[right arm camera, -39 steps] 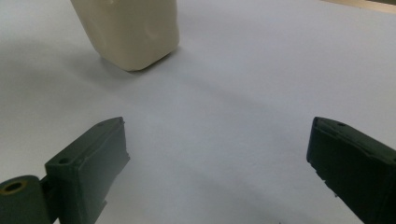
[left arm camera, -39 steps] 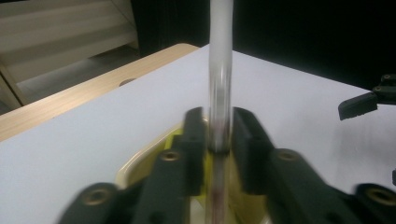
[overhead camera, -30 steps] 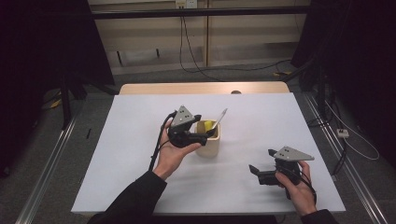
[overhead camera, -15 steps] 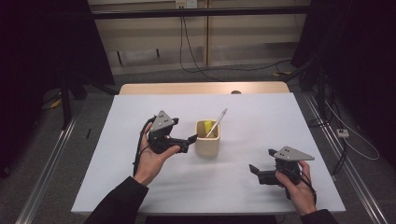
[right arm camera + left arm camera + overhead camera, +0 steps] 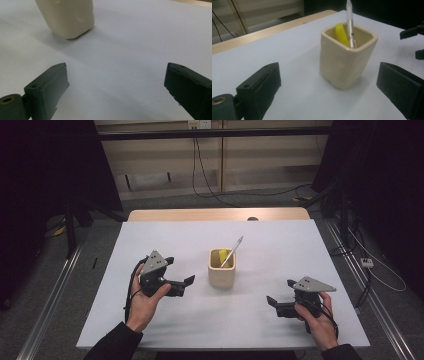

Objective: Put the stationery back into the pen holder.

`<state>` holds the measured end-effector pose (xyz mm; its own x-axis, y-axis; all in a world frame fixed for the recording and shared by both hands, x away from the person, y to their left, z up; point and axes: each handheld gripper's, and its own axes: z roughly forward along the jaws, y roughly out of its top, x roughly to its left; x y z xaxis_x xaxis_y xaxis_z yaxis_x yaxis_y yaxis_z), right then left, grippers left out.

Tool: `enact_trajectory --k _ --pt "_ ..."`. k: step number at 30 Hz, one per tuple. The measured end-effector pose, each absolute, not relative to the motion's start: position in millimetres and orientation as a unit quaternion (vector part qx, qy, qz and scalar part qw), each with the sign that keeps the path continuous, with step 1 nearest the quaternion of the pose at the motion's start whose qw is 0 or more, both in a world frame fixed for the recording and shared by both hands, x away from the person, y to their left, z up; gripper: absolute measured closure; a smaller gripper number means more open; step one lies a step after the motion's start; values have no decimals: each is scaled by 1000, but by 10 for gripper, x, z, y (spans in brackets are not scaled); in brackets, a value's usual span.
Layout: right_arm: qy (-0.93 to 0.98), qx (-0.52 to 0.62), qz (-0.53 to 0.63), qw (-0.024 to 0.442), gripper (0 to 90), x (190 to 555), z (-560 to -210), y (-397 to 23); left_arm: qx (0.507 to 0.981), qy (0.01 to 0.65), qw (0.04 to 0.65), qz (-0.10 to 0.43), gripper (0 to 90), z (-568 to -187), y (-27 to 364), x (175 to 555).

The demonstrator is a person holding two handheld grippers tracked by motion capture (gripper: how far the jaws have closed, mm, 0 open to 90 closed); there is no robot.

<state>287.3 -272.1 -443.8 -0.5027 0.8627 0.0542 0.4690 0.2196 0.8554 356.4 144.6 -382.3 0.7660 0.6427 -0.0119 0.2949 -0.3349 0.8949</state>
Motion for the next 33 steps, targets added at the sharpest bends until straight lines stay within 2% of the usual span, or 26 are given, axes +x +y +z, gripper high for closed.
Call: enact_trajectory --k 11,21,33 --pt "746 448 440 223 49 2875 -4443 -2722 798 323 482 164 62 -3988 1659 3401" --pt "745 452 438 223 54 2876 -4456 -2713 790 337 481 175 64 -4110 1822 3204" --pt "747 452 435 222 54 2886 -4489 -2695 781 356 482 178 64 -4269 1926 3246"
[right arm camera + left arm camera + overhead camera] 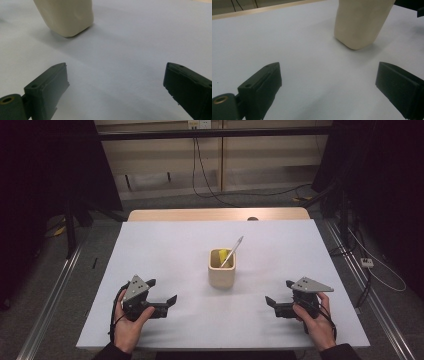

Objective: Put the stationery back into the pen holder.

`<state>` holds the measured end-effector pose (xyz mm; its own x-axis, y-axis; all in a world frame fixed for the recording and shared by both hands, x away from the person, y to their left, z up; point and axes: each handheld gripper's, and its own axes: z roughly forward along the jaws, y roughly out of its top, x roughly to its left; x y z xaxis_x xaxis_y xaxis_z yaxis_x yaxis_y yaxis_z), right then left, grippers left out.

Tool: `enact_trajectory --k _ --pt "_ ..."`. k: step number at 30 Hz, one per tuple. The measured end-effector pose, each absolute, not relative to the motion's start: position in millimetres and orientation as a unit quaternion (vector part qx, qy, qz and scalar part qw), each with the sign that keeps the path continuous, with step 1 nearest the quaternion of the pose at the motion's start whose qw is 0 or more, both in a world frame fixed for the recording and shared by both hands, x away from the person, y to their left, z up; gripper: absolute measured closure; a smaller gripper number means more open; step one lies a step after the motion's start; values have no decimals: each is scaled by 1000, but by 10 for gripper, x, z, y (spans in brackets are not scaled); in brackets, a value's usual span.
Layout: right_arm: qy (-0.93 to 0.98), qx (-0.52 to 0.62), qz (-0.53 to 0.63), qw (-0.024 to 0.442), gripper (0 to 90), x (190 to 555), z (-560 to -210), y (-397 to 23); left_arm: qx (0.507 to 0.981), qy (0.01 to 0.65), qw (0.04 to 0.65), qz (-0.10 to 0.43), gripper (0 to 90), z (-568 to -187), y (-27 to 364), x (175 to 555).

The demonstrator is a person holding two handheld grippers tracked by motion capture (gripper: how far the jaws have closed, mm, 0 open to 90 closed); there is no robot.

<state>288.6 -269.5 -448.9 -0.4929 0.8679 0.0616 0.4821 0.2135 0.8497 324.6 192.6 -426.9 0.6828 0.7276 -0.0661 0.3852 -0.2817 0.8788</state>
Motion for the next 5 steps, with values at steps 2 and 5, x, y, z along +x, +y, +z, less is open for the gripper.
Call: enact_trajectory --k 2,5 --pt "746 453 436 222 54 2885 -4489 -2694 777 364 482 180 64 -4285 1936 3251" --pt "744 452 437 225 54 2885 -4483 -2700 773 374 480 177 66 -4298 1949 3259"
